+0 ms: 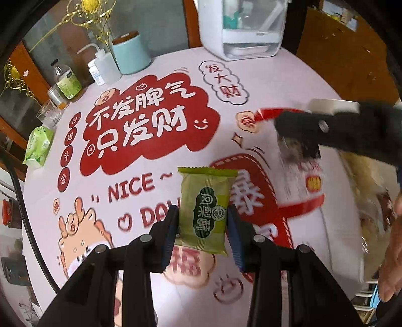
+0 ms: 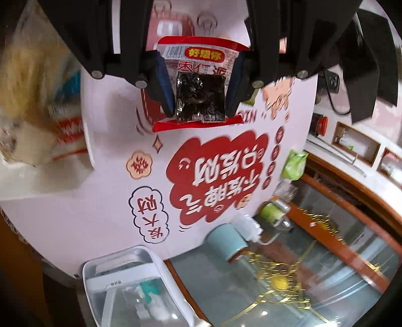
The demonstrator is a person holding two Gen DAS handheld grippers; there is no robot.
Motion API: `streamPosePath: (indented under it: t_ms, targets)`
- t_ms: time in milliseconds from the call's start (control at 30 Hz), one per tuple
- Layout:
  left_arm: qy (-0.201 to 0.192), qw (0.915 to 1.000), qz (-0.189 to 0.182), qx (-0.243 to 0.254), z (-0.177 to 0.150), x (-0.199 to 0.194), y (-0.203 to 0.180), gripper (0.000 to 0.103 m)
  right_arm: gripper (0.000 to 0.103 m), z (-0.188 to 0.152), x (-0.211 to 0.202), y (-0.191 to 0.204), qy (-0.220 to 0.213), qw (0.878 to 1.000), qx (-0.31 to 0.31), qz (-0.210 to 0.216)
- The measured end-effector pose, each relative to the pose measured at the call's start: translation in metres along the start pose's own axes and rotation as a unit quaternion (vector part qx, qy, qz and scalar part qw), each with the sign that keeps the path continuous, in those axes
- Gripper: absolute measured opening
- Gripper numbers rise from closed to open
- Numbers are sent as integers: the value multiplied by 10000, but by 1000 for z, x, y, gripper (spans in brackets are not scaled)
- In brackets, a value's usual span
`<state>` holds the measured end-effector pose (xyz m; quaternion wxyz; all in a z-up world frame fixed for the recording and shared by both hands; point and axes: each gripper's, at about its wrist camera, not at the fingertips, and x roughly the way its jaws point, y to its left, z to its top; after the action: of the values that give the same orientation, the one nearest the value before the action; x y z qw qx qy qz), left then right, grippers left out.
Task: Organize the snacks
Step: 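Carry the dark packet and green packet over the white tray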
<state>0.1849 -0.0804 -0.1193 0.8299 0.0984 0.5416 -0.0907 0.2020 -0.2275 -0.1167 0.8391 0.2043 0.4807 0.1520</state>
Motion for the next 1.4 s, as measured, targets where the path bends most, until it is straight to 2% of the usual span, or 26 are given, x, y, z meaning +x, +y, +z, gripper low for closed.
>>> streamPosePath:
  t_ms: [133, 367, 533, 700, 933, 1167, 1400]
  targets:
    - [-118, 9998, -39, 132, -14, -30, -14, 37, 41, -32, -39, -2, -189, 9998, -115, 10]
    - [-461, 9977, -233, 433, -10, -67, -65, 37, 41, -67, -110, -43, -610, 9972, -114, -424]
    - [-776, 9931, -439, 767, 4, -82, -123, 37, 41, -77, -152, -79, -942, 9908, -61, -966]
    - [-670, 9906, -673, 981, 16, -72, -180, 37, 41, -73, -178, -119, -1114, 9853, 117, -1294]
    - [-486, 9893, -789, 1128, 21, -57, -235, 37, 42, -52, -188, -158, -1161, 9788, 196, -1677]
    - [-368, 9915, -706, 1034, 24, -47, -249, 37, 42, -23, -173, -172, -1054, 9766, 14, -1873]
    - [-293, 9937, -580, 912, 27, -40, -250, 37, 42, -2, -153, -179, -956, 9771, -46, -1898]
